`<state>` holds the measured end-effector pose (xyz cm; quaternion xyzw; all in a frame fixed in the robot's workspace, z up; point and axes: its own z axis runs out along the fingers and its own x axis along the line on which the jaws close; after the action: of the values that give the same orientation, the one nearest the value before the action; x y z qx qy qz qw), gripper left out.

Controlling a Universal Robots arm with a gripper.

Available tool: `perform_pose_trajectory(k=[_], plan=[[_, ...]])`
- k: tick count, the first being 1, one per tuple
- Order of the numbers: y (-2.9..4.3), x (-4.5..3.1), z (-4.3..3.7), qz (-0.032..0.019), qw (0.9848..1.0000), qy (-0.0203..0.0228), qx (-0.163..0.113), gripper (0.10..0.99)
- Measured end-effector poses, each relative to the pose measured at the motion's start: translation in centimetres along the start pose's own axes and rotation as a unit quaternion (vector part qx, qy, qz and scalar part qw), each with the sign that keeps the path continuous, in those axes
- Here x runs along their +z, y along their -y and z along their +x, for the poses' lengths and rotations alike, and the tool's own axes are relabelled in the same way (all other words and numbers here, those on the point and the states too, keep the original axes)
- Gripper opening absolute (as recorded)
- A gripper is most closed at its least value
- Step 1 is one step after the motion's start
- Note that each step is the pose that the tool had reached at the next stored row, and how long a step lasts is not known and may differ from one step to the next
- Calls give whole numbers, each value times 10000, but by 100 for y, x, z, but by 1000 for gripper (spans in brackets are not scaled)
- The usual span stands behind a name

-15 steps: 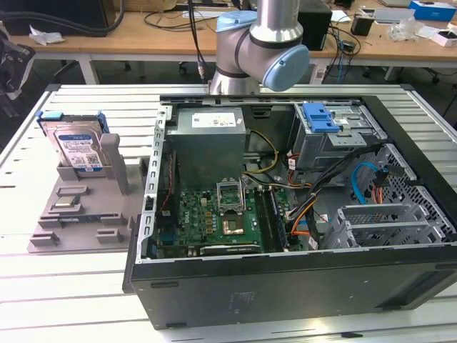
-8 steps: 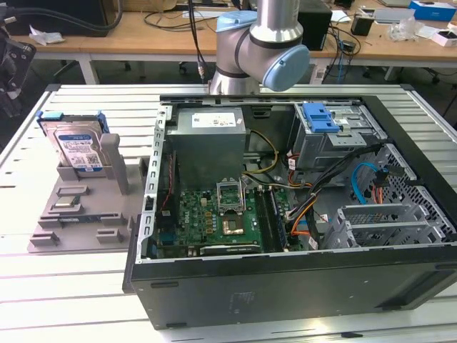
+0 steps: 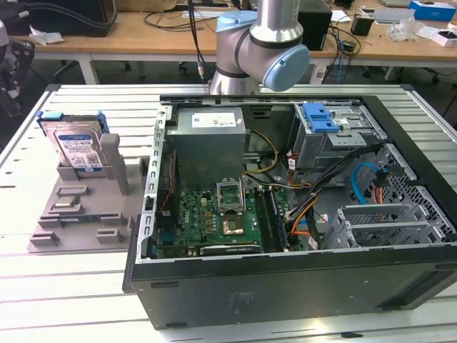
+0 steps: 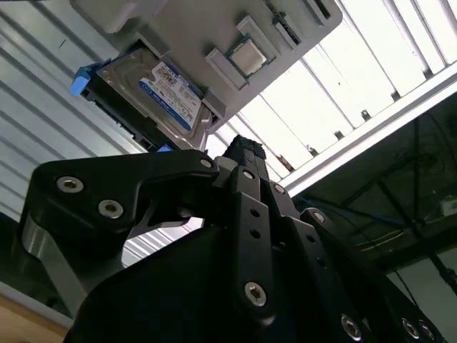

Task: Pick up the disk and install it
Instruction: 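Pick up the disk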

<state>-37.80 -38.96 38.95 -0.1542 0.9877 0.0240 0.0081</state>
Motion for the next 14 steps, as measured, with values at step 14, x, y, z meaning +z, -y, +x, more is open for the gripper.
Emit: perform_pose_trajectory(k=[14], plan=[[0,0,0,-24,9948,-46,-1018,106]])
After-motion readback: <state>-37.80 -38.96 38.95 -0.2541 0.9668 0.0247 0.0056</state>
